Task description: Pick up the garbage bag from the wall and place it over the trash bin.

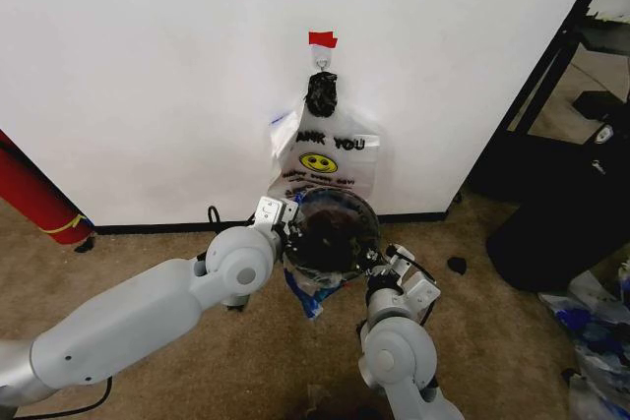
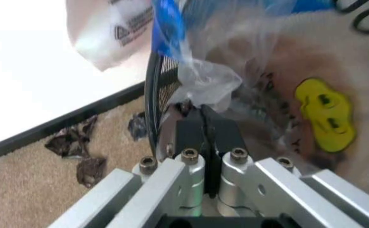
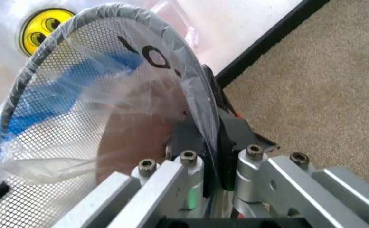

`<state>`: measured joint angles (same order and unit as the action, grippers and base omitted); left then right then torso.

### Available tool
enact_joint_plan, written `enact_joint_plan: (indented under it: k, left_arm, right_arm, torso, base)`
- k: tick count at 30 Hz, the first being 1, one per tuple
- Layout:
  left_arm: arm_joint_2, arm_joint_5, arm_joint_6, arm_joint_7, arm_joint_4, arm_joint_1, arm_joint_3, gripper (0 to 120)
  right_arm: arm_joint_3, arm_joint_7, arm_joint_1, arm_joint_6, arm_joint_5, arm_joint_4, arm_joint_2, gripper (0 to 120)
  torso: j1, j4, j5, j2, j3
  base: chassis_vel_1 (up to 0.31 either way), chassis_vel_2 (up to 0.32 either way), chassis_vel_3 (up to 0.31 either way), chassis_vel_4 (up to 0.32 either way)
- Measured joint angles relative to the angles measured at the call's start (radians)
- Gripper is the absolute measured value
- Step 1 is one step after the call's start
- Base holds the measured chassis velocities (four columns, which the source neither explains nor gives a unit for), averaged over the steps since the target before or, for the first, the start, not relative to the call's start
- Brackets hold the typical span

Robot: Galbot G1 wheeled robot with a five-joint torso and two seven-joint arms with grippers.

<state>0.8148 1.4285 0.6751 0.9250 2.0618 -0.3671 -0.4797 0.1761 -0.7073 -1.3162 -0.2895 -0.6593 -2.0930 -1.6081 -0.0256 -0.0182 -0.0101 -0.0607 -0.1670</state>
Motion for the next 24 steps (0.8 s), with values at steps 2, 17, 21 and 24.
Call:
enact_joint_plan:
  k: [2, 17, 21, 24]
  left_arm:
    - [-0.011, 0.001, -0.001, -0.007, 0.019, -0.004, 0.013, 0]
    - [-0.113, -0.1, -0.006, -0.089, -0.02, -0.065, 0.119, 0]
    - [-0.122, -0.115, -0.012, -0.11, -0.036, -0.092, 0.136, 0]
    - [-0.113, -0.114, -0.028, -0.15, -0.04, -0.122, 0.143, 0]
  right_arm:
    - [0.001, 0.0, 0.0, 0.0, 0.0, 0.001, 0.0, 0]
    - [0.005, -0.002, 0.007, 0.001, -0.016, -0.003, 0.0, 0]
    - [0.002, -0.003, 0.007, -0.001, -0.019, -0.006, 0.0, 0]
    - [-0.002, -0.003, 0.007, -0.003, -0.024, -0.011, 0.0, 0]
  torso:
    - [0.0, 0.0, 0.0, 0.0, 0.0]
    - [0.0, 0.0001, -0.0002, 0.0, 0.0]
    - [0.0, 0.0001, -0.0001, 0.0, 0.0]
    - [0.0, 0.0001, 0.0, 0.0, 0.0]
  base:
    - [0.0, 0.0, 0.0, 0.0]
    - [0.0, 0.0, 0.0, 0.0]
    - [0.0, 0.0, 0.0, 0.0]
    - [0.0, 0.0, 0.0, 0.0]
